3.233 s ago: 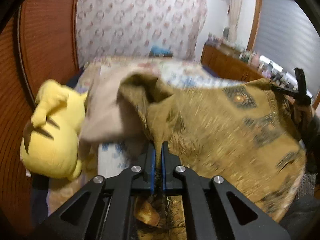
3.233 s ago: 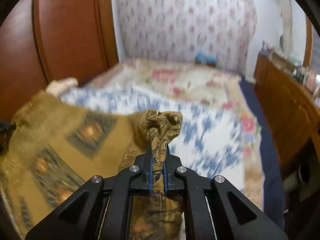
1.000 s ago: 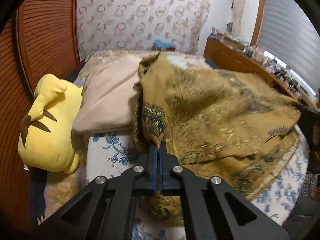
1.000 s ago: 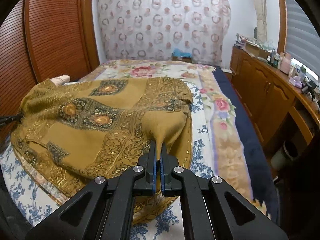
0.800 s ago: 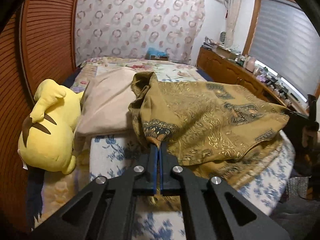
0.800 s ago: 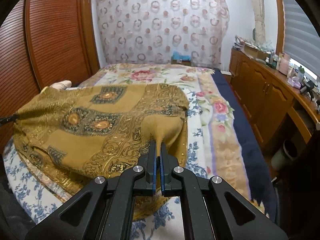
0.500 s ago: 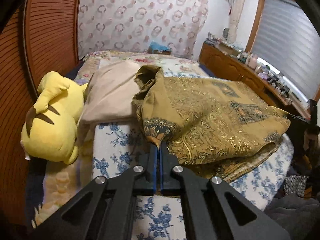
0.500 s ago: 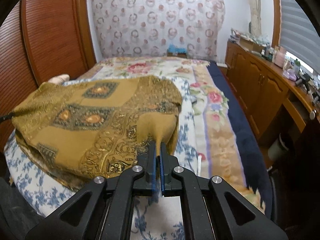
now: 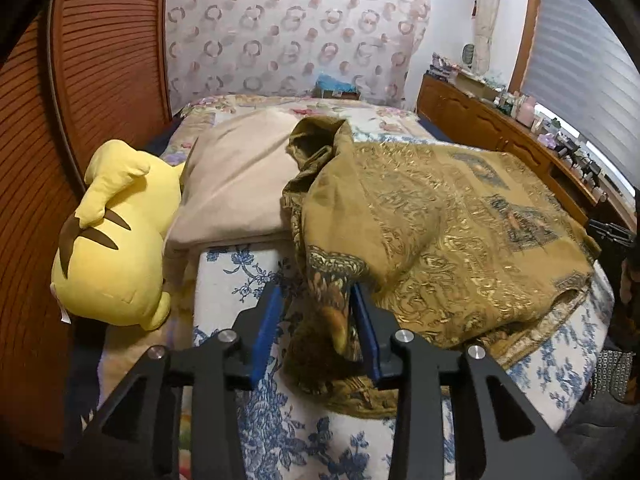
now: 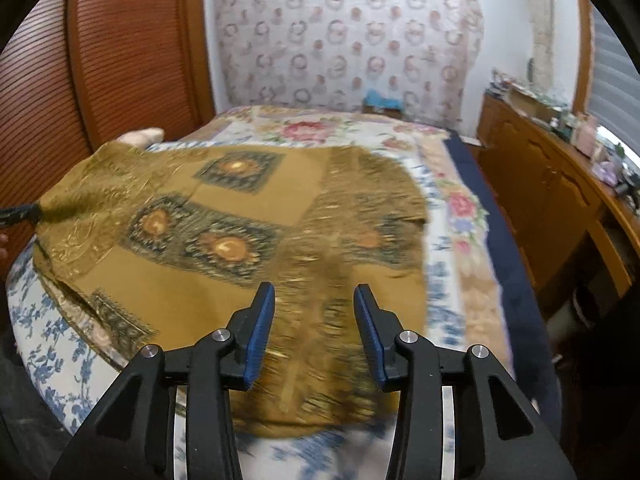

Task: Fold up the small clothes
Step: 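Open both grippers and release the tucked shirt edge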

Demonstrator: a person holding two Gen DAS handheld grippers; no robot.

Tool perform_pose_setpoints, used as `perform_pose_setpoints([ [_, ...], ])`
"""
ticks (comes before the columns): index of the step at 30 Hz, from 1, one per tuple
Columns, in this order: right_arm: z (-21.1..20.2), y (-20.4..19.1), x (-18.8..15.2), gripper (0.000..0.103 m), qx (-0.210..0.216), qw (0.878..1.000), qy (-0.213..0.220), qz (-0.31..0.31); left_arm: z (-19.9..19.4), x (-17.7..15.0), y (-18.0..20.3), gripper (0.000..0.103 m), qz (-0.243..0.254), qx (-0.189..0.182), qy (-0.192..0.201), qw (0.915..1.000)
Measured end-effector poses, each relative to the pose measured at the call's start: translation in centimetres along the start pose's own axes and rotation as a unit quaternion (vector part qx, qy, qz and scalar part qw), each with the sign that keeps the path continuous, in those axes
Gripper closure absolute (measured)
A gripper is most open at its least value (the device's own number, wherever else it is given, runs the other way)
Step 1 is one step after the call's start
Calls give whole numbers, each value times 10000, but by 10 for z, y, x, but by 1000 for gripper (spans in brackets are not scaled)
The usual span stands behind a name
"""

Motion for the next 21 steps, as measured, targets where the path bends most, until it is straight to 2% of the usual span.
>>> perform_pose_setpoints([
  [8,30,-44,-7,62,314,9986,-243,-341,24,-5,-10,67,-50,117,-283,9995],
  [17,30,-52,-24,62,372,9985,-322,-230,33,-9,-14,67,-104,103,-423,9990],
  [21,25,-54,-30,61,259,9989,-296,-243,35,-12,-14,67,-85,111,-411,9991],
])
Point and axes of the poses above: each gripper's, at about its wrist camera, not at the fingertips, and z roughly the way its jaws point, y to its right, x to its top, the point moved 5 cm from there along z, roughly the way its jaws point, and after that the axes turned 13 degrees about -x, right-handed, at the moved point
